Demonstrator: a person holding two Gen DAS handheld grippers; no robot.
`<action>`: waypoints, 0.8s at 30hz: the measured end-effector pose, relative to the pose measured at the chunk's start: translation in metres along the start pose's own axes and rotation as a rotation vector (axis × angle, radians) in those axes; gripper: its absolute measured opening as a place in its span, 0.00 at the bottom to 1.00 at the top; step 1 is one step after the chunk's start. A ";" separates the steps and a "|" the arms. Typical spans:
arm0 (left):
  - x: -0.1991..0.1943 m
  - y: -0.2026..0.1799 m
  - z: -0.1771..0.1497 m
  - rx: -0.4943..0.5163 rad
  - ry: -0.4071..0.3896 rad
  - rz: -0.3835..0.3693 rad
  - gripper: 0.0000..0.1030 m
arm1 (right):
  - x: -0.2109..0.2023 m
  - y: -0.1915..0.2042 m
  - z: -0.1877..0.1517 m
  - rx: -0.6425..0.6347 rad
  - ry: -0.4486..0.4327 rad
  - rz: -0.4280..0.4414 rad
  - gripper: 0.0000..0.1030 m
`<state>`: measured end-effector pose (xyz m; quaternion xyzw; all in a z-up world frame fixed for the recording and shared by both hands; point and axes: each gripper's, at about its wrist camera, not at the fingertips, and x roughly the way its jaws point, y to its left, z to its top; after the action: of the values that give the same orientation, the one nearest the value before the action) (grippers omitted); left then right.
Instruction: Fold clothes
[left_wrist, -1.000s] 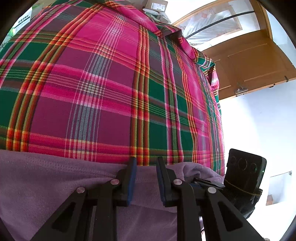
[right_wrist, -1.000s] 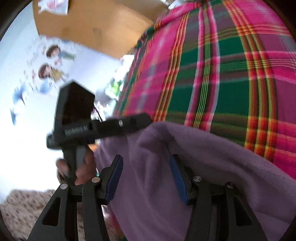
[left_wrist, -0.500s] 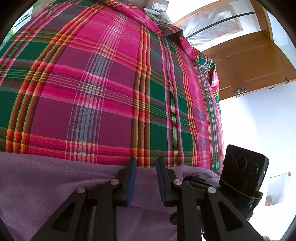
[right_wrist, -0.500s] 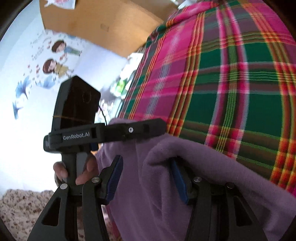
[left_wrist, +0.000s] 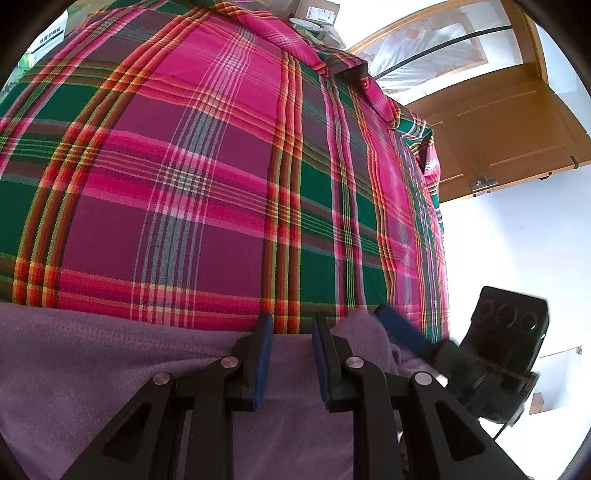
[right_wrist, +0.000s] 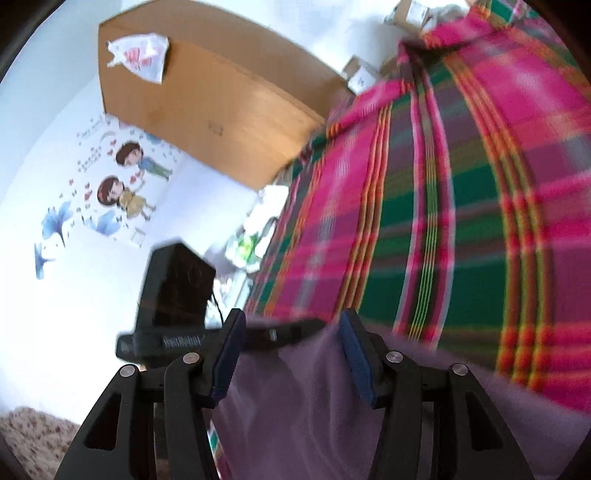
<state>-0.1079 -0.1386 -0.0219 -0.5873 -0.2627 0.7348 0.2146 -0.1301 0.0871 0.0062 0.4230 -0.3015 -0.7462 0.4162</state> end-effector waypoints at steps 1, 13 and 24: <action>0.000 -0.001 0.000 0.002 0.000 0.002 0.21 | -0.003 0.000 0.005 -0.001 0.000 0.011 0.55; -0.010 -0.036 -0.007 0.183 -0.009 -0.096 0.27 | -0.056 -0.024 0.002 0.046 -0.044 -0.195 0.55; 0.015 -0.056 -0.003 0.210 0.086 0.011 0.30 | -0.118 -0.038 -0.024 0.090 -0.179 -0.315 0.55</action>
<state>-0.1077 -0.0856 0.0027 -0.5941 -0.1718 0.7336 0.2818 -0.0880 0.2064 0.0097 0.4149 -0.3005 -0.8227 0.2465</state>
